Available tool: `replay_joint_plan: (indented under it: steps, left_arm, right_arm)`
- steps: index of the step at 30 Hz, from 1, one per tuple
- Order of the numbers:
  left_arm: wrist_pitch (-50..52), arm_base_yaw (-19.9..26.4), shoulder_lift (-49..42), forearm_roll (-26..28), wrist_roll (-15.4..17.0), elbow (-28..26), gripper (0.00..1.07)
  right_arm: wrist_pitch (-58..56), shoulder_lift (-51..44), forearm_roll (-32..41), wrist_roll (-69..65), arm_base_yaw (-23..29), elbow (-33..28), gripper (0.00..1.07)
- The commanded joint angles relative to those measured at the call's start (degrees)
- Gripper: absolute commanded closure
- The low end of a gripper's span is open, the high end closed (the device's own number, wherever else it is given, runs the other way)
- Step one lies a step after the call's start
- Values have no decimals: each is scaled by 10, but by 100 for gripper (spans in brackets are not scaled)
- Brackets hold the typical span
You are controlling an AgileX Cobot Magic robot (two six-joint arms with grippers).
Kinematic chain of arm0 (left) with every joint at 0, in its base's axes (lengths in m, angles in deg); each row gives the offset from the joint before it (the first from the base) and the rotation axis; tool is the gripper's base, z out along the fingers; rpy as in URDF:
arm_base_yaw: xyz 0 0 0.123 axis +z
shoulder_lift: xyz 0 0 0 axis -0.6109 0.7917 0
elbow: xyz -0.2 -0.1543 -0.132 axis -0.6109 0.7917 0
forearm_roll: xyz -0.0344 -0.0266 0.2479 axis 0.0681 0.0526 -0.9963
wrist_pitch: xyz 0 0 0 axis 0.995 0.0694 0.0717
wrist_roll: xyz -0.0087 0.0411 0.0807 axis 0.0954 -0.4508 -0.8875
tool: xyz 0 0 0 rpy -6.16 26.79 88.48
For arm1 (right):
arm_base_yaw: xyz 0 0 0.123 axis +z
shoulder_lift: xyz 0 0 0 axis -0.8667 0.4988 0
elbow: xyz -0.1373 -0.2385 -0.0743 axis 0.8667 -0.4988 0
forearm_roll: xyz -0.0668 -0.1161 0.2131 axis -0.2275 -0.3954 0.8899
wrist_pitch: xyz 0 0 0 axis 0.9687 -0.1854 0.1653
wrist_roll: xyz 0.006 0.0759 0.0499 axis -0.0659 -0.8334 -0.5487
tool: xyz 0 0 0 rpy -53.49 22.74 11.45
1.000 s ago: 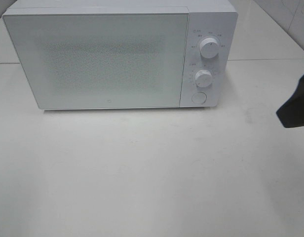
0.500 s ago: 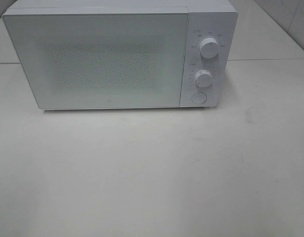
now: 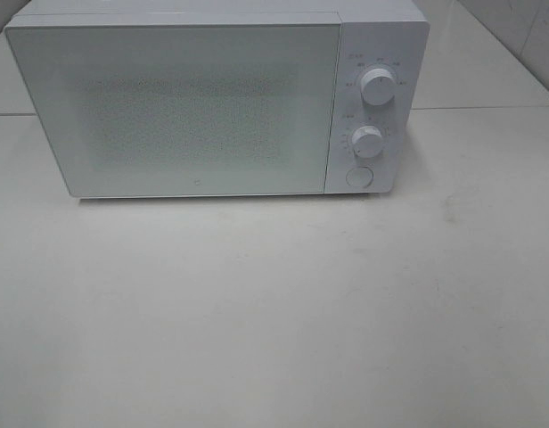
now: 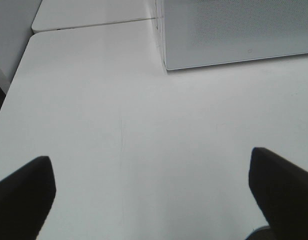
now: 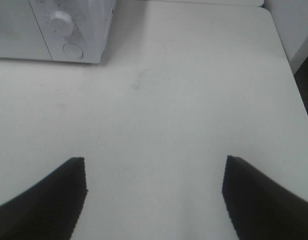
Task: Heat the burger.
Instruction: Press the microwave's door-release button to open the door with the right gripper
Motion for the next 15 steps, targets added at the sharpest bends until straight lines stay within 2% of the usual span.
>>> replay_joint_plan:
  steps: [1,9,13,15]
  left_arm:
    - [8,-3,-9,1,2,1,9]
    - [8,-3,-9,1,2,1,9]
    - [8,-3,-9,1,2,1,9]
    - [8,-3,-9,1,2,1,9]
  right_arm:
    - [30,-36,10,6,-28,-24,32]
    - [94,-93,39,8,-44,-52,32]
    - [83,-109,40,9,-44,-48,32]
    - [33,-112,40,18,-44,-26,32]
